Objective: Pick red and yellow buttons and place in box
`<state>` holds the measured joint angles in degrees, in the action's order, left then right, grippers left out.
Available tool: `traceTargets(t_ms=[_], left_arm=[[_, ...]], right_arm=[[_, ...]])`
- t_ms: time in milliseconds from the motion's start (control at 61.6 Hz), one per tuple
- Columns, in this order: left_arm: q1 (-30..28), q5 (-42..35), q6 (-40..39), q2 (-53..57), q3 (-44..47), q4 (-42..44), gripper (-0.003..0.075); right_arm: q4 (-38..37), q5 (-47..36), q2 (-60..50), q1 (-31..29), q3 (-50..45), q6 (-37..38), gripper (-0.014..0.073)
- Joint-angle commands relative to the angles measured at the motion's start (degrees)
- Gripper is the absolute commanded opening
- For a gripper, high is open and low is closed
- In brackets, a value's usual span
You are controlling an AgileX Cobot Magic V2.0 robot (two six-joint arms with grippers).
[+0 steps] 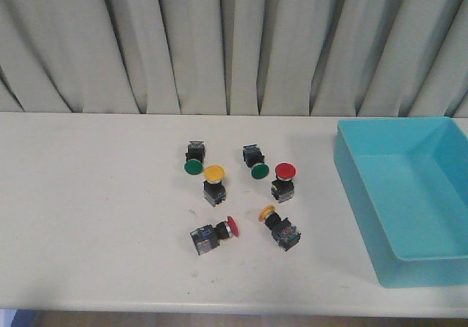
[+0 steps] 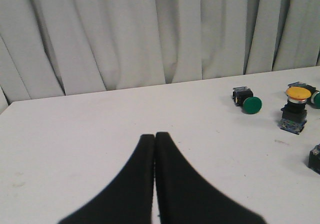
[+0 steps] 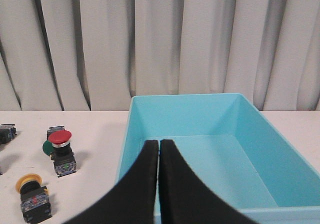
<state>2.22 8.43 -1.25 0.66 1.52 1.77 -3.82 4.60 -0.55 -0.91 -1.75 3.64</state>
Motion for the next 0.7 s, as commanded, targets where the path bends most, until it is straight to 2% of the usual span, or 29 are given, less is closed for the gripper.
traceTargets(t_ms=[0, 146, 211, 276, 373, 438, 487, 568, 682], left_arm=[[0.56, -4.17, -0.18, 0.78, 2.69, -0.6, -0.0006], [0.56, -5.07, -0.04, 0.78, 2.69, -0.45, -0.0006], [0.56, -7.13, -0.36, 0.78, 2.17, -0.67, -0.0006], [0.56, -11.82, -2.07, 0.78, 0.92, -1.77, -0.0006], [0.56, -18.39, -2.0, 0.64, -4.52, -1.77, -0.0006], [0.56, -22.84, 0.74, -0.81, -9.2, 0.67, -0.0006], [0.56, -26.18, 2.88, -4.68, -13.91, 3.54, -0.0006], [0.66, -26.19, 2.48, -14.73, -22.59, 5.48, -0.0006], [2.02, -16.26, 0.26, -31.54, -36.89, 5.45, -0.0006]], right_arm=[[-0.44, -4.6, -0.62, -0.09, -0.31, -0.32, -0.0008], [-0.59, -4.6, -0.62, -0.09, -0.22, -0.37, -0.0008], [-1.13, -7.25, -0.62, -0.2, -0.05, -0.12, -0.0008], [1.41, -12.3, -0.62, -0.08, 0.99, 2.71, -0.0008], [3.82, -20.95, -0.62, -0.08, 6.87, 5.33, -0.0008], [1.75, -28.34, 0.79, -0.08, 13.45, 4.14, -0.0008], [-1.19, -30.9, 3.92, -0.08, 20.45, 2.16, -0.0008], [-8.15, -24.83, 13.05, -0.08, 33.05, 2.01, -0.0008], [-12.41, -7.63, 27.48, -0.08, 49.69, 2.48, -0.0008]])
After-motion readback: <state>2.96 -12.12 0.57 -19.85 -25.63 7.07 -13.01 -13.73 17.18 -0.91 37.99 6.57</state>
